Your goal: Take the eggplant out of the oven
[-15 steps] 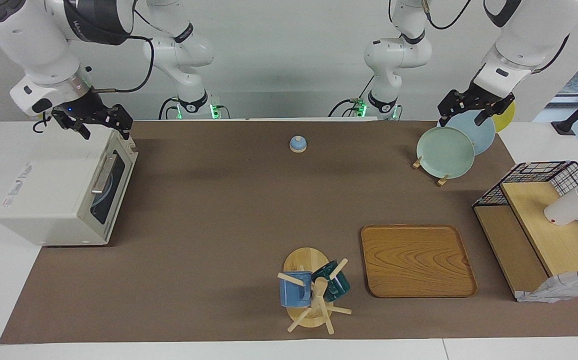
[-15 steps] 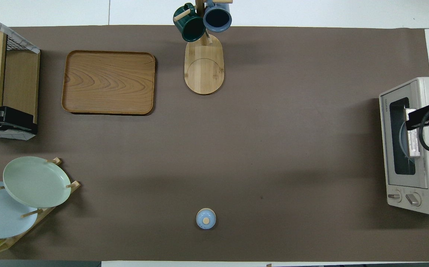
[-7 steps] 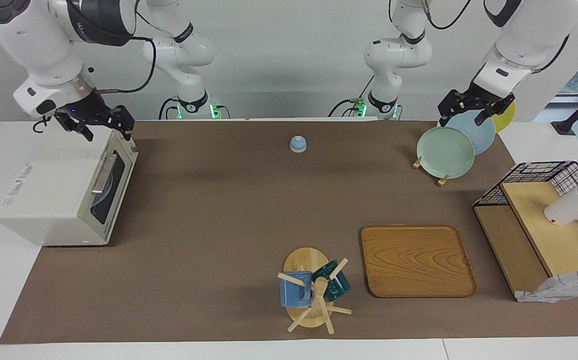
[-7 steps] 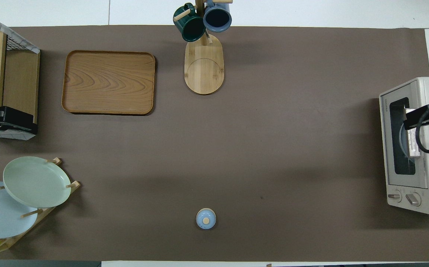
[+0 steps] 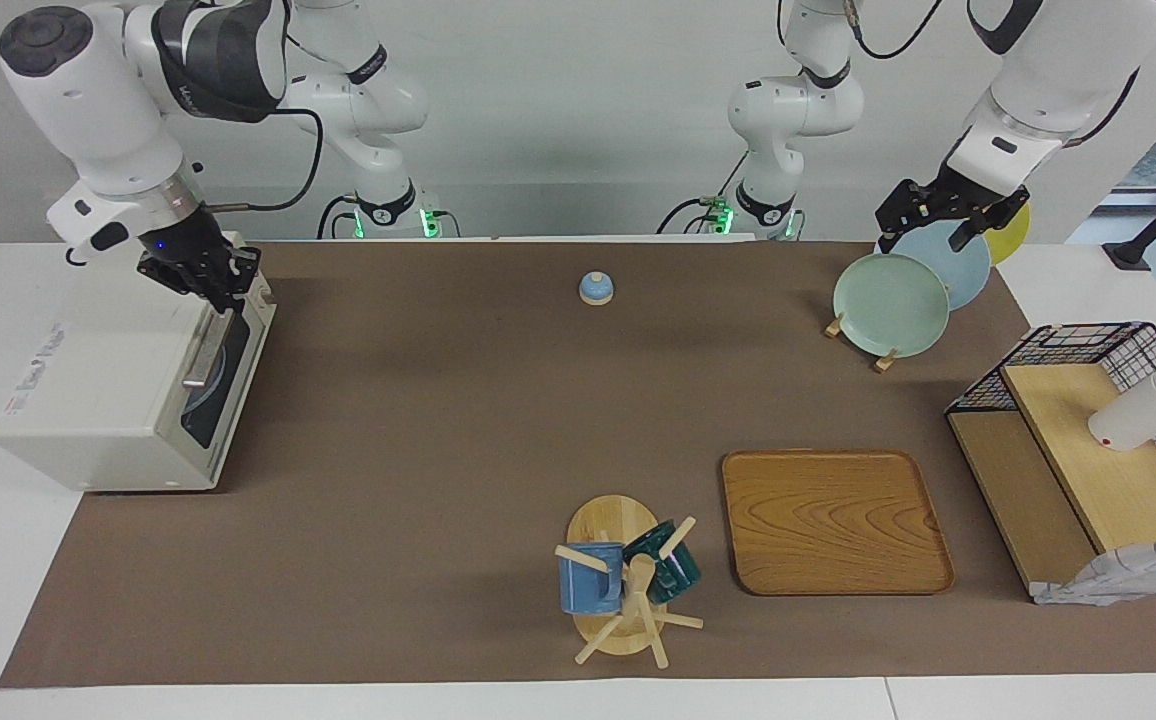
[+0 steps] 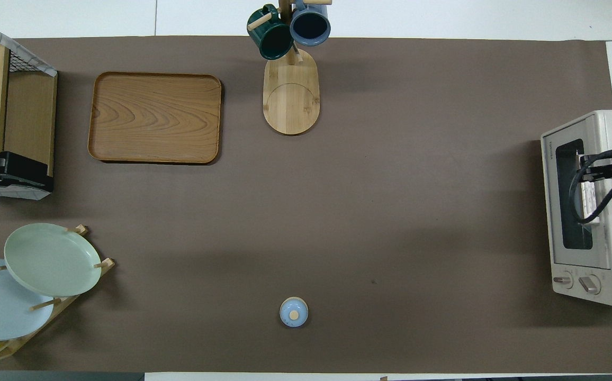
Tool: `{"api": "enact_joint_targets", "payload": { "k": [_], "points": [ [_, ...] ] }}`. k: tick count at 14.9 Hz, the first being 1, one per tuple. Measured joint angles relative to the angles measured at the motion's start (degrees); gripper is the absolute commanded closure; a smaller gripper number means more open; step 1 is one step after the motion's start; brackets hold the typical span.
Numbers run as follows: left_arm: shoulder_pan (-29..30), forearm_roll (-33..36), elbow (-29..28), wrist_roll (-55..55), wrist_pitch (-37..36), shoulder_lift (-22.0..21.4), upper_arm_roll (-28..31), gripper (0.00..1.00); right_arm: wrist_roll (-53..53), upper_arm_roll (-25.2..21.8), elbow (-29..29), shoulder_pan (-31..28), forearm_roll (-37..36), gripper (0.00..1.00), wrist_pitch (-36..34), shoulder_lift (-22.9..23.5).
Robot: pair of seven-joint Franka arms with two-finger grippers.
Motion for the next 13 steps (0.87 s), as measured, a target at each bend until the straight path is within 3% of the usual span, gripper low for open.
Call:
{"api": "enact_joint_targets", "payload": {
  "k": [7, 13],
  "points": [
    [0.0, 0.0, 0.0, 0.0, 0.0, 0.0, 0.0, 0.00, 0.8, 0.1, -7.6, -2.9, -2.8, 1.00, 6.7, 0.2],
    [0.0, 0.0, 0.0, 0.0, 0.0, 0.0, 0.0, 0.00, 1.0, 0.3, -9.2, -2.8, -6.4, 1.00, 8.7, 0.8]
  ]
}}
